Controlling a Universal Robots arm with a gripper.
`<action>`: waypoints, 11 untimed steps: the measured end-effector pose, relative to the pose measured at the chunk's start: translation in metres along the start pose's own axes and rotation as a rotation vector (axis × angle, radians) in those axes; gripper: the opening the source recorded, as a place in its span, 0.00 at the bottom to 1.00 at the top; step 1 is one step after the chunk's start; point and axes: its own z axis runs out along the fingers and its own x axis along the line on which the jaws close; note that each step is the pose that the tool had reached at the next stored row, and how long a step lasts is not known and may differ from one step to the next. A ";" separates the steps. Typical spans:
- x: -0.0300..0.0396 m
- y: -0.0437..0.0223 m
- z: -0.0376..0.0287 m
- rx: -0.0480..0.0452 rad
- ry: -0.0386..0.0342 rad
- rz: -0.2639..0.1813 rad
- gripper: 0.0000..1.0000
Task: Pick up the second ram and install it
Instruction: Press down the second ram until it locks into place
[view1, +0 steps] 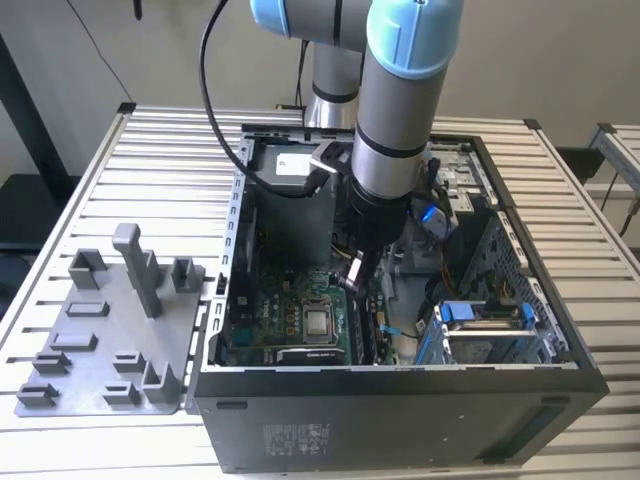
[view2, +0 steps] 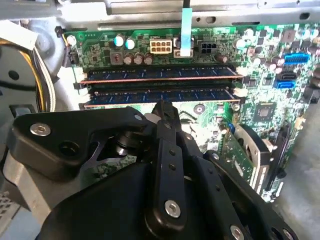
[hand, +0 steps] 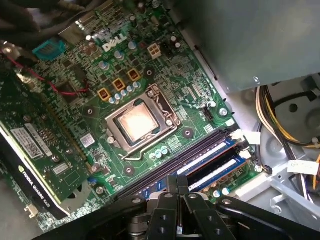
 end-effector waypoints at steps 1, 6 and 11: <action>0.0000 0.0000 0.0000 0.0000 0.0001 -0.015 0.11; 0.0000 0.0001 0.0000 -0.0004 0.0005 -0.087 0.11; 0.0001 0.0005 0.0000 -0.0007 0.0009 -0.148 0.11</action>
